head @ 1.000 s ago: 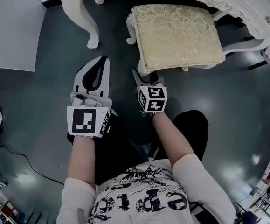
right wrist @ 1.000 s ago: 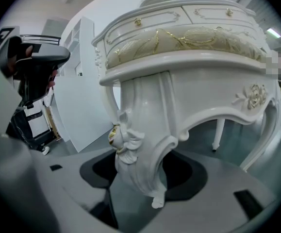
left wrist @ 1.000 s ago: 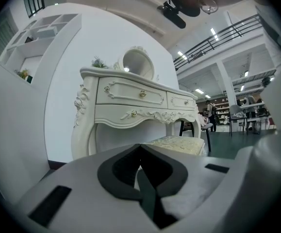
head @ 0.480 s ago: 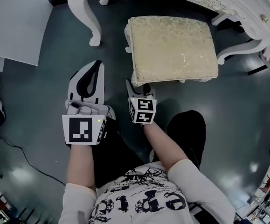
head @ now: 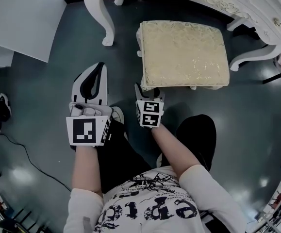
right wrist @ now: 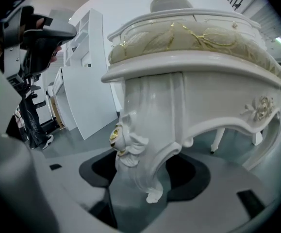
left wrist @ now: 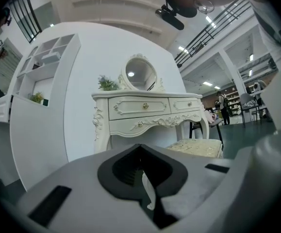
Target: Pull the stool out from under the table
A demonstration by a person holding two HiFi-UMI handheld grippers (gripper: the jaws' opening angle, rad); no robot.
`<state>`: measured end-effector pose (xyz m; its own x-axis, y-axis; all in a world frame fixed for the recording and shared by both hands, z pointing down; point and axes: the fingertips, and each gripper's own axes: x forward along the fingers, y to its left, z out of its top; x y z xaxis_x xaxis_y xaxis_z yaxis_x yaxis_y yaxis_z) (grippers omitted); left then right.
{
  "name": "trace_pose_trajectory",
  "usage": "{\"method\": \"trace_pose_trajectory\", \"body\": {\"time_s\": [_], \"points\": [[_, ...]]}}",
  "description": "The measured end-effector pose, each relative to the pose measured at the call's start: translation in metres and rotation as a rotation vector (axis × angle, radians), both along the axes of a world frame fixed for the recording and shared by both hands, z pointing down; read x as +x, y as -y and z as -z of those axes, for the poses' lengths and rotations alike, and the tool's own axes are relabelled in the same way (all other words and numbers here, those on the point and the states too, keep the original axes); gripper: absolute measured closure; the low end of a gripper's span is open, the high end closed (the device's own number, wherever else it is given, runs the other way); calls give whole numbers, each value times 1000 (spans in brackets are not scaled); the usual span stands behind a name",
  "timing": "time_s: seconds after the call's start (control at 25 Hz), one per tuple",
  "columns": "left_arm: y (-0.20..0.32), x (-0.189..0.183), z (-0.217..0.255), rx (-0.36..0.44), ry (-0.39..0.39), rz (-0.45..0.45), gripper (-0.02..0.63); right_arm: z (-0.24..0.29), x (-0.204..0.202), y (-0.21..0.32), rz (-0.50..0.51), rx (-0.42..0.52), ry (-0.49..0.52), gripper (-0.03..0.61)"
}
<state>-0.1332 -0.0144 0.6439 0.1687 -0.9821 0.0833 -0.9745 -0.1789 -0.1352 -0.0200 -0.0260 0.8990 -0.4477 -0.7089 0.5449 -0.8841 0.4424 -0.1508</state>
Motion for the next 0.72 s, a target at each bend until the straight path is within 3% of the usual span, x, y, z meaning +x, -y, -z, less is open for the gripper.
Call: {"method": "trace_pose_trajectory", "body": {"time_s": [0.2,0.52,0.72], "points": [[3,6,1,-9,2,-39,595,3,-1,-5,13,-45,-41,285],[15,13,-7,-170,-90,-115,597,24,37,-50,-37,-194,-126,294],[-2,36,29,-270,-63,-115,596,88,72,-59,-62,-237,-183,526]]}}
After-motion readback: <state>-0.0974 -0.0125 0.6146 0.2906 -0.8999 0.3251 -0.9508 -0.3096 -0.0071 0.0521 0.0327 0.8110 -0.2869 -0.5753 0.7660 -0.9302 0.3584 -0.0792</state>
